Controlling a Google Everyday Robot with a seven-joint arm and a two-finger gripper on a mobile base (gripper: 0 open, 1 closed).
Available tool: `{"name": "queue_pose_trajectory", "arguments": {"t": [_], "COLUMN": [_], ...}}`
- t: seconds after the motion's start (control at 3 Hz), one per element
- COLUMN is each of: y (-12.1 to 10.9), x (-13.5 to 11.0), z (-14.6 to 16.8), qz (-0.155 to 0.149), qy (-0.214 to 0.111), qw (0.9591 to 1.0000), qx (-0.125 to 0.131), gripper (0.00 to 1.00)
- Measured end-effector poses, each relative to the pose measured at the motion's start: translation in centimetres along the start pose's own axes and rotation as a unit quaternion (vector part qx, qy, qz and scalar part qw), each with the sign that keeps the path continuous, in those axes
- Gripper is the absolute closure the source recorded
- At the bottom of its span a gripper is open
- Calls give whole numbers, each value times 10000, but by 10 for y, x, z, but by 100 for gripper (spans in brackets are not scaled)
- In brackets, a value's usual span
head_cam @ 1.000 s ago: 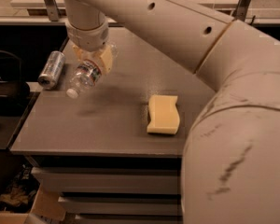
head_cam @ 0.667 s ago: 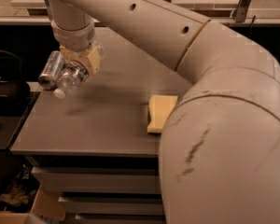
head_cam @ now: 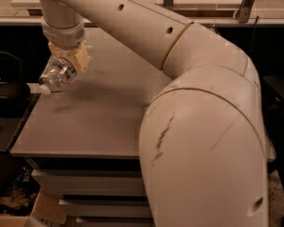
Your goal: Move water bottle near redbull can
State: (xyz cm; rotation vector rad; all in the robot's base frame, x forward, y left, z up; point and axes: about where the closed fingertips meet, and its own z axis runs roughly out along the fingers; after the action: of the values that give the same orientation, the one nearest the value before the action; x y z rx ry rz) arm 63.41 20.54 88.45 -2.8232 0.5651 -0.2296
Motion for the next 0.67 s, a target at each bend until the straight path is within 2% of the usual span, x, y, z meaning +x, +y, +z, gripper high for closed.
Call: {"name": "queue_pose_trajectory", "arguments": {"t": [0.33, 0.67], "y": [-9, -12], "x": [5, 10], "z": [3, 8], "qz": [50, 39], "qy": [-5, 22], "qw": [9999, 9999], "qx": [118, 130], "gripper": [59, 35]}}
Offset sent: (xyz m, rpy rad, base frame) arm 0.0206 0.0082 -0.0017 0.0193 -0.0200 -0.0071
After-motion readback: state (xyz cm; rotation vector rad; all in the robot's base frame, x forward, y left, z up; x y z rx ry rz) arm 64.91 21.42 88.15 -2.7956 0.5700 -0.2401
